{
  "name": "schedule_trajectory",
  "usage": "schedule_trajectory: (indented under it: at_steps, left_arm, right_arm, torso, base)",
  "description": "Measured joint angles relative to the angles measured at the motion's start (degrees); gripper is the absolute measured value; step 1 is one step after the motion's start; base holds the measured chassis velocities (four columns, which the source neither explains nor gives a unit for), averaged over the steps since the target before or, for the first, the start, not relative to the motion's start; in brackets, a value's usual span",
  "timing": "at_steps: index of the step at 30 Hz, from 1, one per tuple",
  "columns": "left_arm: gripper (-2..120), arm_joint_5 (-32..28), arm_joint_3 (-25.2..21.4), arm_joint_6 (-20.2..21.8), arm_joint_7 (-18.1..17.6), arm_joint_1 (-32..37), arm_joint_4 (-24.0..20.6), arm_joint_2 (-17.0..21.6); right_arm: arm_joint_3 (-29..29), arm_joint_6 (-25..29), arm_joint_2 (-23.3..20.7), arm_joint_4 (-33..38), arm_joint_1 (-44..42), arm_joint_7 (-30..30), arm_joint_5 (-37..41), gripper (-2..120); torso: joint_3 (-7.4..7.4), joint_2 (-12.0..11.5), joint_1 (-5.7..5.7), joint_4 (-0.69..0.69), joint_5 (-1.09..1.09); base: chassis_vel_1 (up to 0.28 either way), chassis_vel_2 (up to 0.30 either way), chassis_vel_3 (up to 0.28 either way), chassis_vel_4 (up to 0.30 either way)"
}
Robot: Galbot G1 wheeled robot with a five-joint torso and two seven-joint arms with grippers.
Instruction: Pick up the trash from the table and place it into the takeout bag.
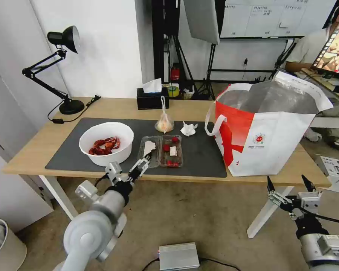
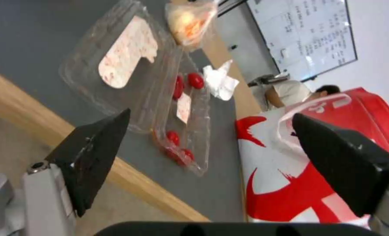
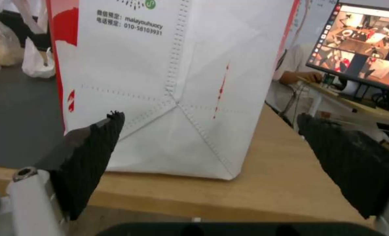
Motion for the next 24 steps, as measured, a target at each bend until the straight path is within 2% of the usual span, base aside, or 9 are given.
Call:
schedule_trajectory:
  at_steps: [2, 9, 16, 24]
  left_arm:
    - [100, -1.55, 0.79, -1.09, -3.07, -1.94, 0.61, -0.94]
    - [100, -3.55, 1.50, -1.83, -6.86, -5.67, 2.89, -3.81]
    - [100, -3.60, 1.72, -1.85, -7.72, -5.81, 5.28, -6.84]
    - [100, -2.98, 2.19, -1.99, -7.35, -6.40, 8.42, -8.04]
  right_arm:
    - [-0.04, 0.00, 0.18, -0.05, 0.00, -0.02, -0.40, 100]
    - [-0.33, 0.00, 0.74, -0.47, 0.08, -0.06, -1.16, 100]
    - [-0.34, -0.01, 1.12, -0.97, 0.06, -0.07, -1.50, 100]
    - [-0.32, -0.02, 1.35, -1.69, 0.37, -0.03, -1.52, 100]
  torso:
    - [0.00, 0.00, 0.00, 0.00, 0.00]
    - [0.00, 0.00, 0.00, 0.00, 0.00]
    - [0.00, 0.00, 0.00, 0.00, 0.00]
    - [0.00, 0.00, 0.00, 0.00, 0.00]
  base:
    - [0.000, 0.000, 0.000, 0.000]
    - [0.000, 0.000, 0.000, 0.000]
    - [0.000, 0.000, 0.000, 0.000]
    - [0.000, 0.000, 0.000, 0.000]
